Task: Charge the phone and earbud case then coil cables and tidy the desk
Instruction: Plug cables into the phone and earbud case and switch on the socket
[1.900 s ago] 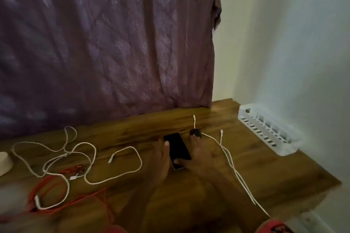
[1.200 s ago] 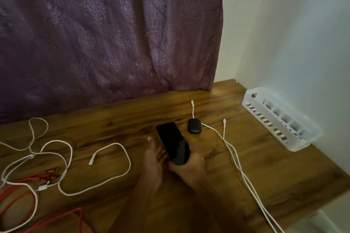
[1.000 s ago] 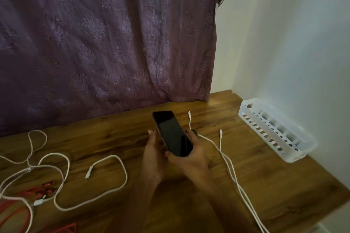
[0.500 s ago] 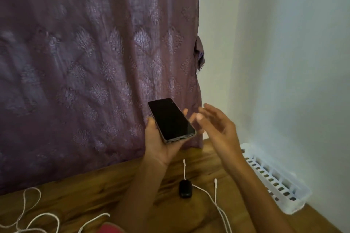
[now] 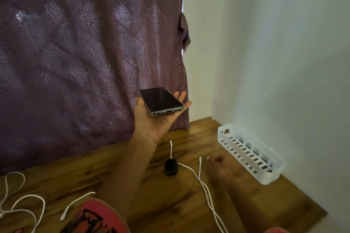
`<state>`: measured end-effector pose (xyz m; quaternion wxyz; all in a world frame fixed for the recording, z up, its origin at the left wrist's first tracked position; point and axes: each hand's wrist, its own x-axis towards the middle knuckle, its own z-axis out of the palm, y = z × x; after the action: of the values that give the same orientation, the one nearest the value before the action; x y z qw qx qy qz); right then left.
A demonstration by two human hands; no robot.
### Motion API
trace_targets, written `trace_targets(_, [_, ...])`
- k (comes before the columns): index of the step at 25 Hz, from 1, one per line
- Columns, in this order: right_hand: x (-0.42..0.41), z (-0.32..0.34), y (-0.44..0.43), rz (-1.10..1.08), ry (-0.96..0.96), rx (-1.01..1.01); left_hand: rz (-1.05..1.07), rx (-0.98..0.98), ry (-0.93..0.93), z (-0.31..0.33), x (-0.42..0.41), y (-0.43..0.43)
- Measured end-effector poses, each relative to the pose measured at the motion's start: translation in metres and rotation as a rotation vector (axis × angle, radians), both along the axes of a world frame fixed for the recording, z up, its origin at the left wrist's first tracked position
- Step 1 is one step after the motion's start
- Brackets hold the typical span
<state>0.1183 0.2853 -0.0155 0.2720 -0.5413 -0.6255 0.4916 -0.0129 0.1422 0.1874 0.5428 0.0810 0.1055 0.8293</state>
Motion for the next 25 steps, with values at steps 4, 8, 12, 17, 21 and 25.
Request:
trace_targets(4, [-0.014,-0.019,0.004,0.037,-0.091,-0.067,0.003,-0.047,0.006,-0.011,0.005,0.002])
trace_targets(8, [-0.031,-0.032,0.008,0.12,-0.196,-0.002,0.008,-0.088,0.018,-0.022,0.003,0.006])
trace_targets(12, [-0.04,-0.036,0.013,0.131,-0.241,0.056,0.004,-0.12,0.03,-0.032,-0.004,0.011])
trace_targets(17, [-0.035,-0.012,0.016,-0.082,0.084,-0.033,-0.001,-0.125,0.036,-0.037,-0.009,0.015])
trace_targets(21, [-0.043,0.048,0.018,-0.092,0.392,0.026,-0.001,-0.104,0.036,-0.028,-0.013,0.02])
trace_targets(25, [-0.041,0.122,0.008,-0.082,0.653,0.192,-0.004,-0.053,0.046,-0.008,-0.016,0.025])
